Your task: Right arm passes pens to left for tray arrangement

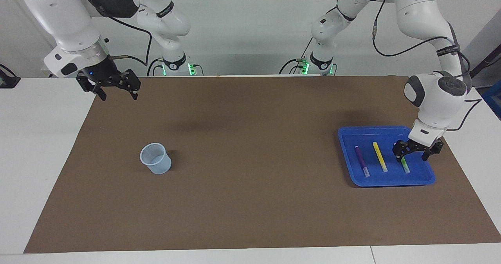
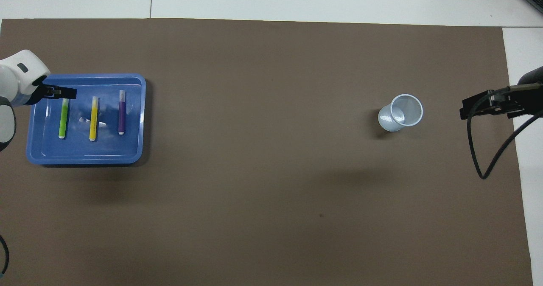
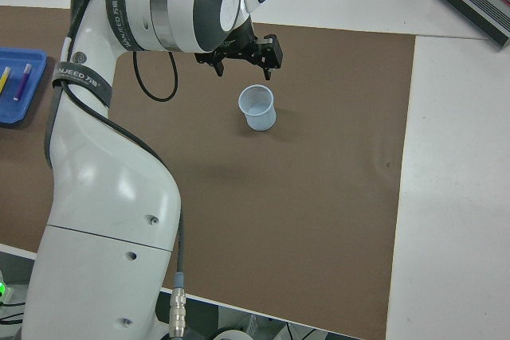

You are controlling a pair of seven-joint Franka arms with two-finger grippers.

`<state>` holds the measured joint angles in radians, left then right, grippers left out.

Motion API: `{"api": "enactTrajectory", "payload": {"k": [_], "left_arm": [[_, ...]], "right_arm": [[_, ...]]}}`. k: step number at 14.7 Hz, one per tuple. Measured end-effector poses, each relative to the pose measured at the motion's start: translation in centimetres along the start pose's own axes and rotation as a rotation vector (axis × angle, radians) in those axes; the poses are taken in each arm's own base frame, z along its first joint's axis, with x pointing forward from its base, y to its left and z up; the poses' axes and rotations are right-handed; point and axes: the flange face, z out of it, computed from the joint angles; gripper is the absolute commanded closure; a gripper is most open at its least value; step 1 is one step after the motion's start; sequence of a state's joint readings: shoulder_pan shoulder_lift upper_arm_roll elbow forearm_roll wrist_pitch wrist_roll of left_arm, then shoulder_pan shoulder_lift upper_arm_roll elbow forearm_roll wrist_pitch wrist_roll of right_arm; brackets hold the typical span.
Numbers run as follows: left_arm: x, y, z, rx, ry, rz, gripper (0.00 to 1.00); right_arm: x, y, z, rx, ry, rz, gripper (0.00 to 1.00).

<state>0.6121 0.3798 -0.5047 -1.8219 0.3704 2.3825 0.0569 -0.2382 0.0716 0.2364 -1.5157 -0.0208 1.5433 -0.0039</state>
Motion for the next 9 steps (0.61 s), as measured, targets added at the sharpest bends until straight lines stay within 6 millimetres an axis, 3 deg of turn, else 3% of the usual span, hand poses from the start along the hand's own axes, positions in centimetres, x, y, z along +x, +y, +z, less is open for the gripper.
{"api": "enactTrajectory", "payload": {"k": [7,9], "left_arm": [[-0.1,0.2,-0.7,0.01,-0.013,0.005,0.0],[0.0,0.5,-2.2,0.025,-0.014,0.011,0.0]], "right_arm": [[0.0,0.0,0.0,0.0,0.0,0.0,0.0],[0.0,0.0,0.0,0.0,0.0,0.001,0.0]]}}
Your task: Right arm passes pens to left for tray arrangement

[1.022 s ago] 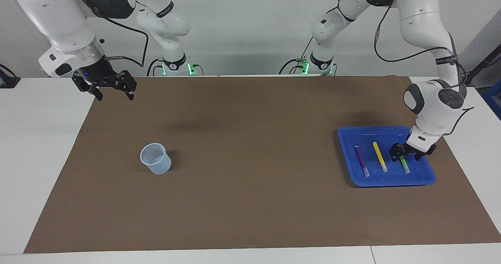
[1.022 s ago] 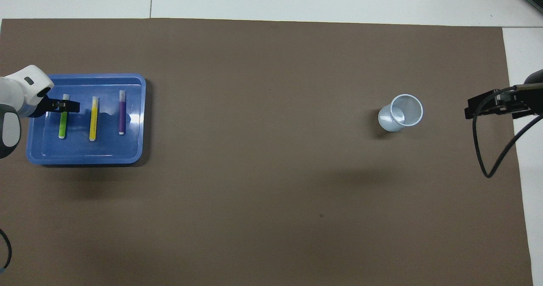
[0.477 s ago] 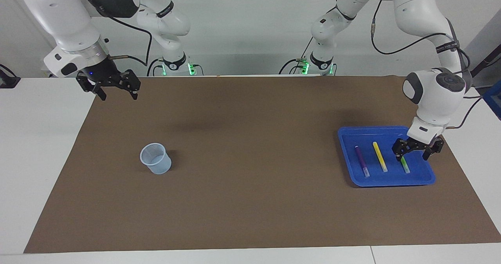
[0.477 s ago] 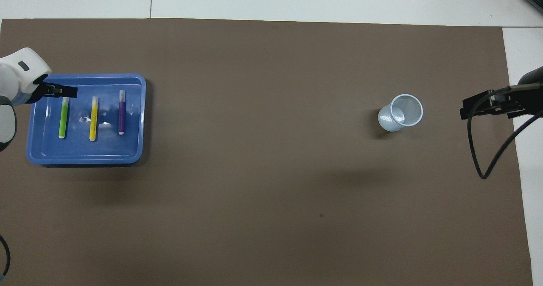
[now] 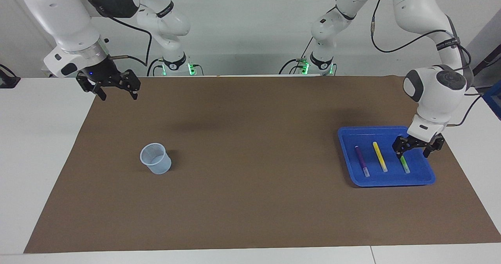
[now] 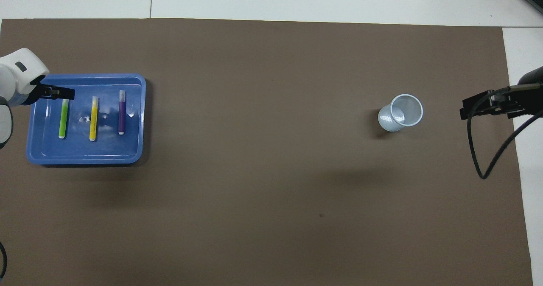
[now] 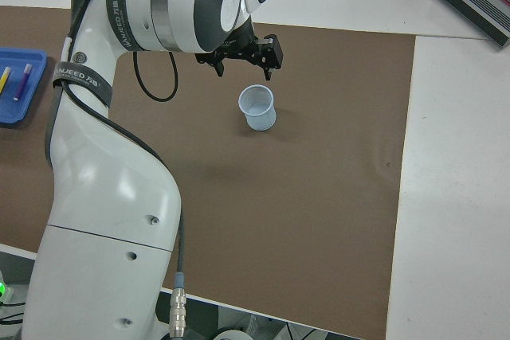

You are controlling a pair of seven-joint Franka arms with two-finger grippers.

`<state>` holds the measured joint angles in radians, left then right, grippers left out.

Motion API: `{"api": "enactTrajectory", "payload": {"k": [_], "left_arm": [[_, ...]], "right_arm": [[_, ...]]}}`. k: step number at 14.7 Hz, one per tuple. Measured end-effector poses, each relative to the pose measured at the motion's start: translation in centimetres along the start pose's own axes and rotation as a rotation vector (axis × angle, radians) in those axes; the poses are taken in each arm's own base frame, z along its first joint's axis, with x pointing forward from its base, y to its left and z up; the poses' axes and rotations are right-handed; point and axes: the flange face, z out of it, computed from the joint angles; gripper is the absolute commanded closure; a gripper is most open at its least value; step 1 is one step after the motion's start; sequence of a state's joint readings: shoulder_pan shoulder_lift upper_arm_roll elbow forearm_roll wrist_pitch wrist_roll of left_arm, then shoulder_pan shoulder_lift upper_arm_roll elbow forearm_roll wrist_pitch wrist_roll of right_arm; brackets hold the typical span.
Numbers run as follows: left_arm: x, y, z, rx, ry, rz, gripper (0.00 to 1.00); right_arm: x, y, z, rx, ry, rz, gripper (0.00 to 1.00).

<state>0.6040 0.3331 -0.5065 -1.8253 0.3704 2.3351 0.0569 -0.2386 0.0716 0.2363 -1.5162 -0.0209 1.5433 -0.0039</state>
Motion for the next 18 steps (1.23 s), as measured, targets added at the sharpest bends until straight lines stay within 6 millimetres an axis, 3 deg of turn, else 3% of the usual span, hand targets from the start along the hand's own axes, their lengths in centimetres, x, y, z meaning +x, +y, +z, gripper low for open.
{"api": "enactTrajectory", "payload": {"k": [4,8,14,18], "left_arm": [[0.4,0.6,-3.1,0.033,0.027,0.014,0.0],[0.3,0.5,-3.1,0.034,0.026,0.012,0.0],[0.3,0.5,-3.1,0.034,0.024,0.013,0.0],[0.6,1.3,-3.3,0.031,0.031,0.027,0.0]], "right_arm": [[0.0,-0.2,0.0,0.0,0.0,-0.004,0.0],[0.0,-1.9,0.0,-0.002,0.0,-0.033,0.0],[0.0,0.3,0.1,-0.011,-0.001,0.012,0.0],[0.0,0.4,0.0,-0.011,-0.001,0.014,0.0]]}}
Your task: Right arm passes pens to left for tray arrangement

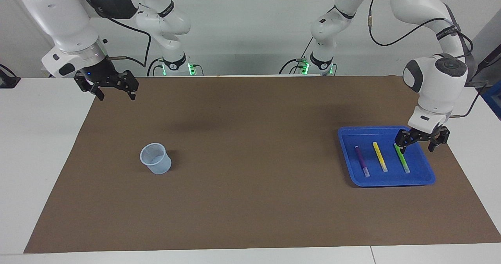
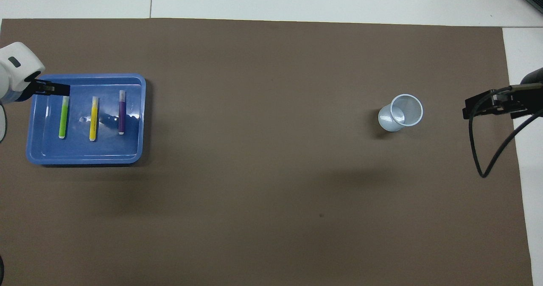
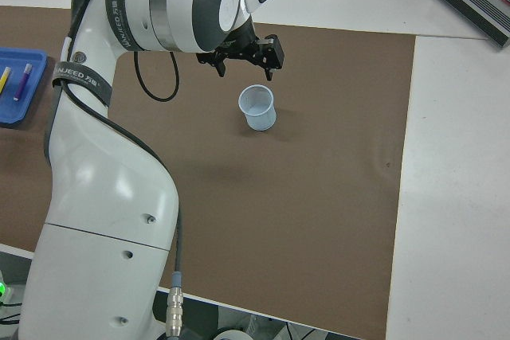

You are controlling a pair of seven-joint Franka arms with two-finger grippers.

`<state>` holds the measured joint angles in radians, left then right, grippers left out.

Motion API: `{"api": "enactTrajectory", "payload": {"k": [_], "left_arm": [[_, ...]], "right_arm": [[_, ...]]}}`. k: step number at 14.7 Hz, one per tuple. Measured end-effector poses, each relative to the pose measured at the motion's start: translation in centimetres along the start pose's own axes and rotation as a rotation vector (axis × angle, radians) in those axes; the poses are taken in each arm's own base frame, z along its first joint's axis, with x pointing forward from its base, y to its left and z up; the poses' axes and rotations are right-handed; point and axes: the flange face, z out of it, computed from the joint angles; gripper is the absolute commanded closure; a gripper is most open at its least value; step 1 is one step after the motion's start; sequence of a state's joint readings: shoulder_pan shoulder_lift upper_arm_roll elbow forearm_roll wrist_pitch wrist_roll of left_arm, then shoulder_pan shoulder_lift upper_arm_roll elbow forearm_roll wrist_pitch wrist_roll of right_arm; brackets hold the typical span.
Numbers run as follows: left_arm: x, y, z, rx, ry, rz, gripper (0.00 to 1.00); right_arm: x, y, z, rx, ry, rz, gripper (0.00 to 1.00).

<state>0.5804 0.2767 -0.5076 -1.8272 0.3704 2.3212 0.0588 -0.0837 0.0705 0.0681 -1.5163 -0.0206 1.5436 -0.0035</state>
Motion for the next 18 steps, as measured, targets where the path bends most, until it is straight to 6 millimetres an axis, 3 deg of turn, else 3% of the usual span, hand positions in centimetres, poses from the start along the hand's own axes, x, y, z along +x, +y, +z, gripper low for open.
{"api": "enactTrajectory", "payload": {"k": [3,10,12,15,18], "left_arm": [[1.1,1.2,-1.2,0.002,0.041,0.017,0.0],[2.9,0.0,-6.9,0.046,0.143,-0.013,0.0],[2.4,-0.3,-9.5,0.006,0.13,-0.093,0.0],[-0.3,-1.2,-15.0,-0.041,0.046,-0.187,0.0],[-2.2,0.4,-18.1,-0.086,-0.031,-0.191,0.0]], "right_arm": [[0.0,-0.1,0.0,0.0,0.001,-0.002,0.0],[-0.1,-0.1,-0.1,0.0,0.002,-0.002,0.0],[-0.1,-0.1,-0.1,0.0,0.002,-0.002,0.0],[-0.1,-0.1,-0.2,0.0,0.003,-0.002,0.0],[-0.1,-0.1,-0.2,0.0,0.003,-0.002,0.0]]}}
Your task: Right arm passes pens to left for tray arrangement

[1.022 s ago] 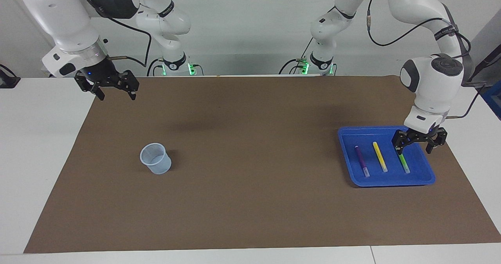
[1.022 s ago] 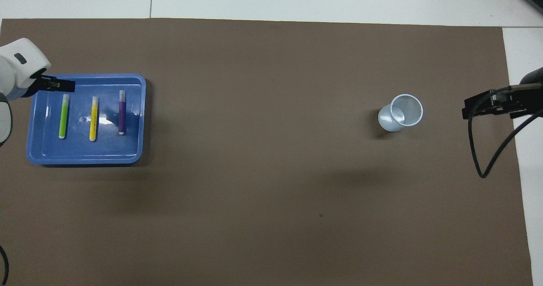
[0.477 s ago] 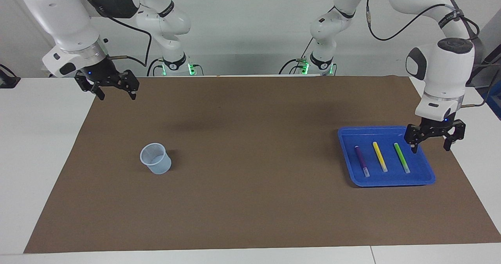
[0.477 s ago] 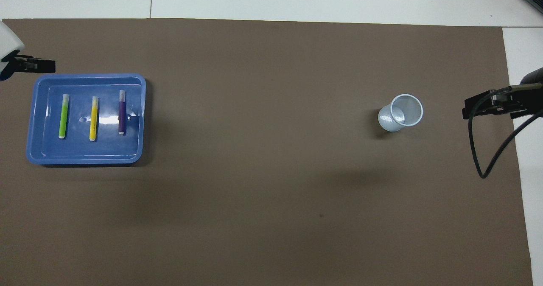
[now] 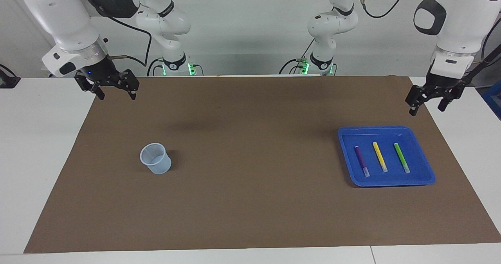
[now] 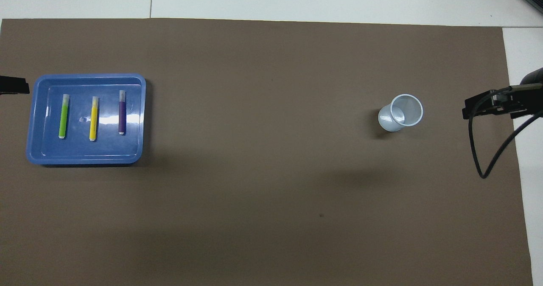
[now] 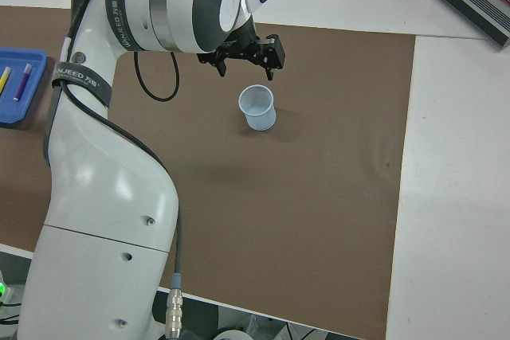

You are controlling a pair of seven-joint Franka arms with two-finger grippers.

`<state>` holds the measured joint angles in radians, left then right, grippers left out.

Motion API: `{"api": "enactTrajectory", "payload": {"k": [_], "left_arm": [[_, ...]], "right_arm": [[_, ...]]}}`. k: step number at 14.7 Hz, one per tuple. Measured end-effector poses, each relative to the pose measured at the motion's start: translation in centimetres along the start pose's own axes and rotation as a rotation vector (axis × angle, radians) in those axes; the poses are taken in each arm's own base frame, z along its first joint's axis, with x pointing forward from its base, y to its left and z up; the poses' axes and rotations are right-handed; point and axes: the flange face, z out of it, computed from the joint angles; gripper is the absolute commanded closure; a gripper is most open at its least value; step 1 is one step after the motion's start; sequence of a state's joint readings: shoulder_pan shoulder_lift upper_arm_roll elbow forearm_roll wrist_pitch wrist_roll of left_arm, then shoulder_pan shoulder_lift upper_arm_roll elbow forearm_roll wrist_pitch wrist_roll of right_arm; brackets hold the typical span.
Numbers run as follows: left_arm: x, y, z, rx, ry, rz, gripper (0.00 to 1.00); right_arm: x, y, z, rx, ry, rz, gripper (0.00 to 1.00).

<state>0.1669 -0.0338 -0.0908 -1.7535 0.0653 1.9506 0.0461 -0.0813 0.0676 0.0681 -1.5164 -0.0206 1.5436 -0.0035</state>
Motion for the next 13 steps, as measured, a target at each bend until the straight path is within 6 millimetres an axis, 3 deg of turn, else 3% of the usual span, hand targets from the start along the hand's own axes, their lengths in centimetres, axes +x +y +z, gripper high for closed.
{"api": "enactTrajectory", "payload": {"k": [2,7,13], "left_arm": [[-0.4,1.1,0.2,-0.007,-0.023,0.011,0.0],[-0.4,1.4,0.4,-0.011,-0.018,0.015,0.0],[-0.3,6.3,0.1,-0.033,-0.011,0.095,0.0]], "right_arm": [[0.0,0.0,0.0,0.0,0.0,0.0,0.0],[0.0,0.0,0.0,0.0,0.0,0.0,0.0],[0.0,0.0,0.0,0.0,0.0,0.0,0.0]]}}
